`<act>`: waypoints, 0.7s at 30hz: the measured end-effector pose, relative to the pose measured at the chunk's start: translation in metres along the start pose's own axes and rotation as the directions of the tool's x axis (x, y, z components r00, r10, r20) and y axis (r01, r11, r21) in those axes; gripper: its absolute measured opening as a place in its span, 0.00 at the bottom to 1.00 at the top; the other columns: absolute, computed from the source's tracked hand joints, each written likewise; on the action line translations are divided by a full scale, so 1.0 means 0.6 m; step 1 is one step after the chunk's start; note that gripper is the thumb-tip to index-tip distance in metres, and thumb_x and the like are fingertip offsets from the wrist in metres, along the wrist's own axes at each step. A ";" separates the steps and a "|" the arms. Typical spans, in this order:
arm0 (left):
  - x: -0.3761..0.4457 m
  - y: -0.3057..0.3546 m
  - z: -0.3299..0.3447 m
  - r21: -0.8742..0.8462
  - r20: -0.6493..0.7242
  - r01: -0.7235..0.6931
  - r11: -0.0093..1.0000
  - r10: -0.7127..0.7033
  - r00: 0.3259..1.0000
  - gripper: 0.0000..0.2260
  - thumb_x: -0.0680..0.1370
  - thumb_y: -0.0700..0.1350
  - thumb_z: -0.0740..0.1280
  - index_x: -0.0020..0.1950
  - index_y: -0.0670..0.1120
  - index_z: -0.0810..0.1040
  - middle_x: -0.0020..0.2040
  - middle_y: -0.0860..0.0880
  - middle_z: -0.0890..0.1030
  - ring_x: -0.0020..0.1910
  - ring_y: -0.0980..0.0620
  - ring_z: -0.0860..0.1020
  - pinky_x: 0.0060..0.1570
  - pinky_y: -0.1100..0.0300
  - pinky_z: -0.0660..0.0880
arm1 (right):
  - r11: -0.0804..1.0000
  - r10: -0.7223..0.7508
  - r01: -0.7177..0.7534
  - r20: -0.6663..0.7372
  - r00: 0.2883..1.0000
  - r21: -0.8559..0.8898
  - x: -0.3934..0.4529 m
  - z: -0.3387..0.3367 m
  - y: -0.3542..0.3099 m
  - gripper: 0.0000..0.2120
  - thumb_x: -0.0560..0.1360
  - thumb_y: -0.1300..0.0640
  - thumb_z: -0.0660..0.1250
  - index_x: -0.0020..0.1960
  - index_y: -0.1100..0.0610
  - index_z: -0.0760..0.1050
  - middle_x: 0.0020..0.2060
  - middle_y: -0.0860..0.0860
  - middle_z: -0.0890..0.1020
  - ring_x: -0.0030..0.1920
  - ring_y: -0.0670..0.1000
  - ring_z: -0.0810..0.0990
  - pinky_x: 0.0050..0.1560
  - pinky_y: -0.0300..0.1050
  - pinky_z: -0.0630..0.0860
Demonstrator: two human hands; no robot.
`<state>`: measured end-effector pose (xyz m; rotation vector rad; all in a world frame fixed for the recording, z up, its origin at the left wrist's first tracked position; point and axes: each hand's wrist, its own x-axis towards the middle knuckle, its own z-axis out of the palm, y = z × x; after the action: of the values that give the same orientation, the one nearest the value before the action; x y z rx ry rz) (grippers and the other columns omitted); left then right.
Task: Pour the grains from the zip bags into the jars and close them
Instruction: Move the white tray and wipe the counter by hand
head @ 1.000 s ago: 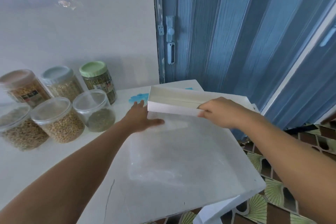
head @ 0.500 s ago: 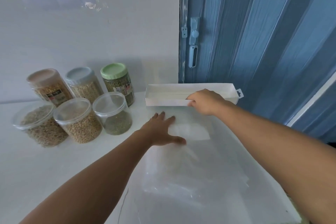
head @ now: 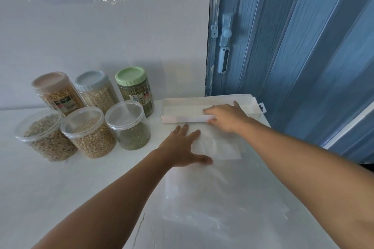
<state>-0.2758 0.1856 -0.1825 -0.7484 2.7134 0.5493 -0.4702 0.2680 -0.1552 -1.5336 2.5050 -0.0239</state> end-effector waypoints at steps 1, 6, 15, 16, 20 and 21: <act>0.000 -0.001 0.000 0.003 -0.002 0.001 1.000 -0.001 1.000 0.52 0.68 0.79 0.65 0.85 0.61 0.48 0.86 0.49 0.41 0.84 0.45 0.40 0.81 0.42 0.48 | 1.000 -0.016 0.015 -0.038 0.999 -0.013 -0.009 -0.001 -0.002 0.20 0.85 0.46 0.61 0.76 0.43 0.69 0.77 0.54 0.70 0.77 0.59 0.66 0.78 0.66 0.50; 0.000 -0.003 0.004 0.023 -0.028 -0.002 1.000 0.003 1.000 0.53 0.67 0.81 0.64 0.84 0.61 0.49 0.86 0.49 0.43 0.84 0.44 0.42 0.81 0.41 0.51 | 0.997 -0.075 0.081 -0.222 0.972 0.018 -0.079 0.018 -0.013 0.25 0.85 0.47 0.62 0.81 0.44 0.63 0.81 0.53 0.64 0.80 0.55 0.61 0.80 0.62 0.53; 0.002 -0.002 -0.001 0.023 -0.005 0.002 1.000 -0.002 1.000 0.53 0.66 0.80 0.66 0.84 0.60 0.51 0.86 0.49 0.45 0.84 0.45 0.43 0.81 0.40 0.52 | 0.996 -0.078 0.061 -0.326 0.942 -0.062 -0.057 0.022 0.004 0.35 0.79 0.70 0.63 0.78 0.42 0.68 0.74 0.55 0.72 0.66 0.60 0.75 0.67 0.54 0.71; 0.001 -0.001 -0.003 0.022 0.004 0.002 1.000 -0.002 1.000 0.53 0.66 0.80 0.67 0.84 0.60 0.51 0.86 0.49 0.45 0.84 0.45 0.43 0.81 0.40 0.52 | 0.994 -0.088 0.063 -0.328 0.941 -0.085 -0.045 0.018 0.009 0.35 0.78 0.70 0.65 0.77 0.42 0.70 0.70 0.55 0.75 0.62 0.60 0.78 0.61 0.53 0.74; 0.004 0.002 -0.010 0.030 0.032 0.010 0.999 -0.011 0.999 0.54 0.66 0.80 0.68 0.84 0.60 0.51 0.86 0.48 0.45 0.84 0.44 0.43 0.81 0.39 0.53 | 0.997 -0.068 0.054 -0.290 0.955 -0.056 -0.008 0.009 0.018 0.31 0.78 0.70 0.64 0.73 0.41 0.74 0.58 0.52 0.82 0.55 0.60 0.80 0.54 0.51 0.75; 0.005 0.002 -0.010 0.030 0.035 0.012 0.999 -0.013 0.999 0.54 0.66 0.80 0.68 0.84 0.60 0.50 0.86 0.48 0.45 0.84 0.44 0.43 0.81 0.39 0.53 | 0.999 -0.045 0.039 -0.289 0.956 -0.028 -0.002 0.009 0.019 0.28 0.78 0.69 0.64 0.70 0.43 0.76 0.56 0.52 0.83 0.54 0.60 0.81 0.51 0.51 0.77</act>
<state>-0.2801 0.1828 -0.1776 -0.7409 2.6772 0.5135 -0.4787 0.2746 -0.1617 -1.7015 2.6990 -0.2462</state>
